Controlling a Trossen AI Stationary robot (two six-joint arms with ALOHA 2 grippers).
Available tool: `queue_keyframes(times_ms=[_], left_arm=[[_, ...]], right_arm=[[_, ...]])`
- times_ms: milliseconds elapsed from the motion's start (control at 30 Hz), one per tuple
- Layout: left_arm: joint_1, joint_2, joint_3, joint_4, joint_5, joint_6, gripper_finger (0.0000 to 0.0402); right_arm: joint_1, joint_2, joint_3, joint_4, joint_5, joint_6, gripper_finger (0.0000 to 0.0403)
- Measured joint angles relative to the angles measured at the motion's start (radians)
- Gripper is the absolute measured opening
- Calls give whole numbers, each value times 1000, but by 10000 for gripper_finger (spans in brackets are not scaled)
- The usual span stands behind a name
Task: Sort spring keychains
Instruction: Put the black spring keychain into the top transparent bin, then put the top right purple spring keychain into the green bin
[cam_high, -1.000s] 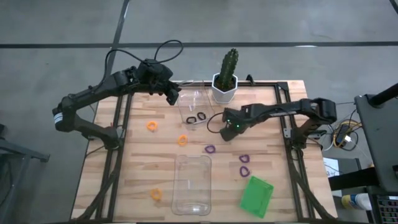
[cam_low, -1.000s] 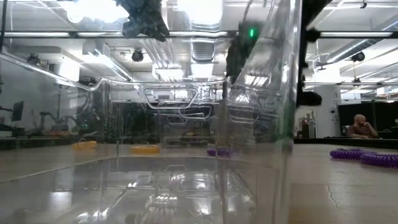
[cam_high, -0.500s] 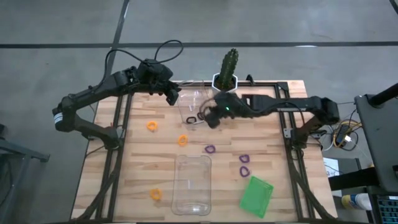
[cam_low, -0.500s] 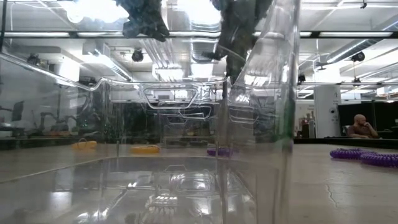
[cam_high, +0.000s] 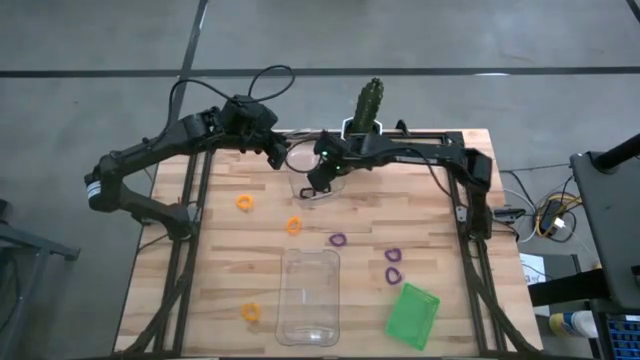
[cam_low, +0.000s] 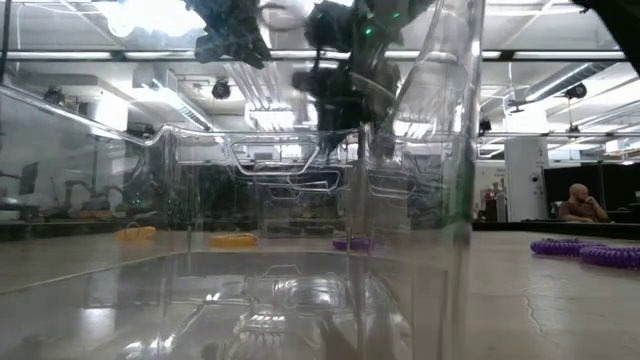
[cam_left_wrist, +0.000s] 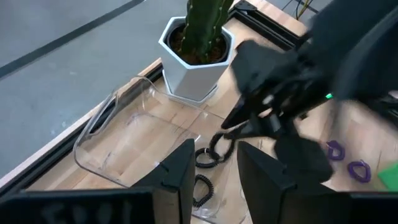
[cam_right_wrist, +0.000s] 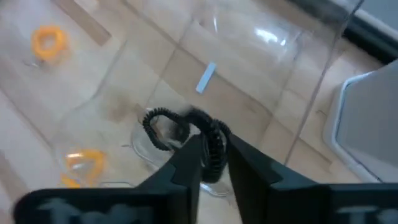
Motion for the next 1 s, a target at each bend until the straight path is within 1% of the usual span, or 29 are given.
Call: queue_keyframes(times_ms=[133, 267, 400, 500, 567, 600, 733, 833, 1000], left_arm=[[0, 0, 0, 1, 0, -2, 113], [0, -1, 0, 1, 1, -1, 113], [0, -1, 0, 1, 2, -2, 113], [0, -1, 0, 1, 0, -2, 113], [0, -1, 0, 1, 0, -2, 113], [0, -1, 0, 1, 0, -2, 113], [0, -1, 0, 2, 0, -22, 113], [0, -1, 0, 2, 0, -29, 113], [0, -1, 0, 1, 0, -29, 113]], right_arm=[[-1, 54, 111, -87, -6, -20, 131], [25, 49, 211, -164, -5, -97, 174], [64, 23, 281, -336, -6, -134, 194], [93, -23, 287, -434, -6, -134, 197], [115, -55, 267, -481, -16, -126, 195], [124, -71, 253, -497, -39, -112, 192], [156, -145, 172, -539, -188, -7, 182], [180, -212, 85, -540, -269, 75, 175], [237, -310, -91, -544, -294, 185, 168]])
